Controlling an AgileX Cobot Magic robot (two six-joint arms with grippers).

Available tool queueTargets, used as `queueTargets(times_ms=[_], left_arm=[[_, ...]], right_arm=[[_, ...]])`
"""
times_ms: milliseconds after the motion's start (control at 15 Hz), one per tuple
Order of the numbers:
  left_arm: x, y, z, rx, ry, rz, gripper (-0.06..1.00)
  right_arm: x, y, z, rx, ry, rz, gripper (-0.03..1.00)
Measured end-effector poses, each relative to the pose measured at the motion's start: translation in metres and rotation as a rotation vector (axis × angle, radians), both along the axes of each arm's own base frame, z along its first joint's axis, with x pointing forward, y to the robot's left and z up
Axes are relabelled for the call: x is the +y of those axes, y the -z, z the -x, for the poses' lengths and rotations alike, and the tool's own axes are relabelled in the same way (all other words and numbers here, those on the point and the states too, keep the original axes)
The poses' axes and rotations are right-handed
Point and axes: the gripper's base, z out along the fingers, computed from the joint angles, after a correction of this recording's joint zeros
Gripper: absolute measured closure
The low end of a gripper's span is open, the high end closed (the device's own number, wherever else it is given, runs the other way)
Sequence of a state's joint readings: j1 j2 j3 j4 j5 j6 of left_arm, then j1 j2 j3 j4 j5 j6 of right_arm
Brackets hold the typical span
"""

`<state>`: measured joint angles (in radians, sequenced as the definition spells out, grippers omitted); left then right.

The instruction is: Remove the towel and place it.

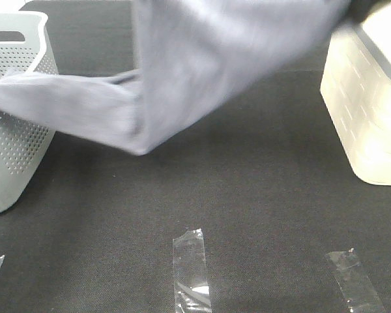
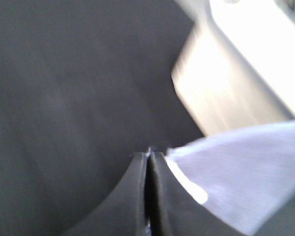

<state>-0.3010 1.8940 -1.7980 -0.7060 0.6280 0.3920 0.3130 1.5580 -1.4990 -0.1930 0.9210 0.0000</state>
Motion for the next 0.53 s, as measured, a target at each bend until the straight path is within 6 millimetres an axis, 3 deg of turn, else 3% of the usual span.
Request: queueTargets(times_ms=[333,533], left_arm=[[0.017,-0.034,-0.028,-0.415,-0.335,0.123,0.94],[0.024,-0.077,-0.026,-0.611,-0.403,0.126,0.94]], right_arm=[[0.005,-0.072,-0.027,-0.575,-0.053,-0.048,0.97],[0.013,-0.104,-0.03,-0.859,-0.153,-0.067,0.97]])
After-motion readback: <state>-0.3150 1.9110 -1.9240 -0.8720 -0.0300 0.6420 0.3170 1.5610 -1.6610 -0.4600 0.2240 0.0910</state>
